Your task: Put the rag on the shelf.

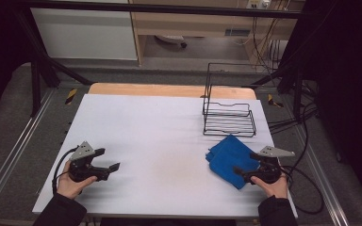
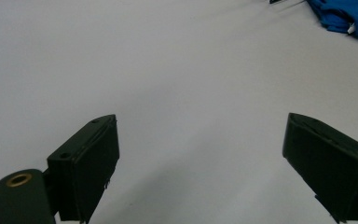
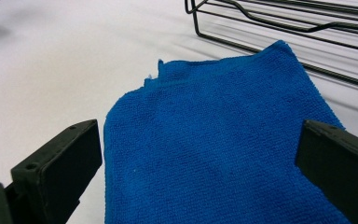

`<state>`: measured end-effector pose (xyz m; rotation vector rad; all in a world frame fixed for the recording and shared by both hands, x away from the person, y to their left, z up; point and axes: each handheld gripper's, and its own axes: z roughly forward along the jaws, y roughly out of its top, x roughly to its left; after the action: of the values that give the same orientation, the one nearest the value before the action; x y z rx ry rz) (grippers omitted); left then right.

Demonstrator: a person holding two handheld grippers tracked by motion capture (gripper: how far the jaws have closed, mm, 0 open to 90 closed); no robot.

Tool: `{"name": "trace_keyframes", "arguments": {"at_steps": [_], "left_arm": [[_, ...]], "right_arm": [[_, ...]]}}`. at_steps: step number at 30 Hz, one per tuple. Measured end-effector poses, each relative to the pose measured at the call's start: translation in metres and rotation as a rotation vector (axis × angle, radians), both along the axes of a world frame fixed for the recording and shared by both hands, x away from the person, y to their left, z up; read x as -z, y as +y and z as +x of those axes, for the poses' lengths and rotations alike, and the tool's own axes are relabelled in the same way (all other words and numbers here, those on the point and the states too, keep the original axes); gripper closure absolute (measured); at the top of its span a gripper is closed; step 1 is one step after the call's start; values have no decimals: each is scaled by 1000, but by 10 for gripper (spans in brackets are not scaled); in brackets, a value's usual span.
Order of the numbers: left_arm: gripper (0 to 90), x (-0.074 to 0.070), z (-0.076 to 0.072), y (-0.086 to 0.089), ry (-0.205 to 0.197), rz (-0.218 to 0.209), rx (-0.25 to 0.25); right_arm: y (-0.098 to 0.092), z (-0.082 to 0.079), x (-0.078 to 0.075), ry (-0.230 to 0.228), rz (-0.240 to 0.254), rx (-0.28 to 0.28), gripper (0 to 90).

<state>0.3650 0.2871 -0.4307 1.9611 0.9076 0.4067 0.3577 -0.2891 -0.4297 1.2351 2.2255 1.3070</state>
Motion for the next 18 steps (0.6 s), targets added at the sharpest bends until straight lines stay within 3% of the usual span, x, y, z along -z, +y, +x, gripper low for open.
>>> {"name": "trace_keyframes", "arguments": {"at_steps": [8, 18], "left_arm": [[107, 1, 0, 0, 2, 4, -8], [103, 2, 0, 2, 6, 6, -16]], "right_arm": [[5, 0, -1, -7, -17, 1, 19], [27, 1, 1, 9, -47, -8, 26]]}}
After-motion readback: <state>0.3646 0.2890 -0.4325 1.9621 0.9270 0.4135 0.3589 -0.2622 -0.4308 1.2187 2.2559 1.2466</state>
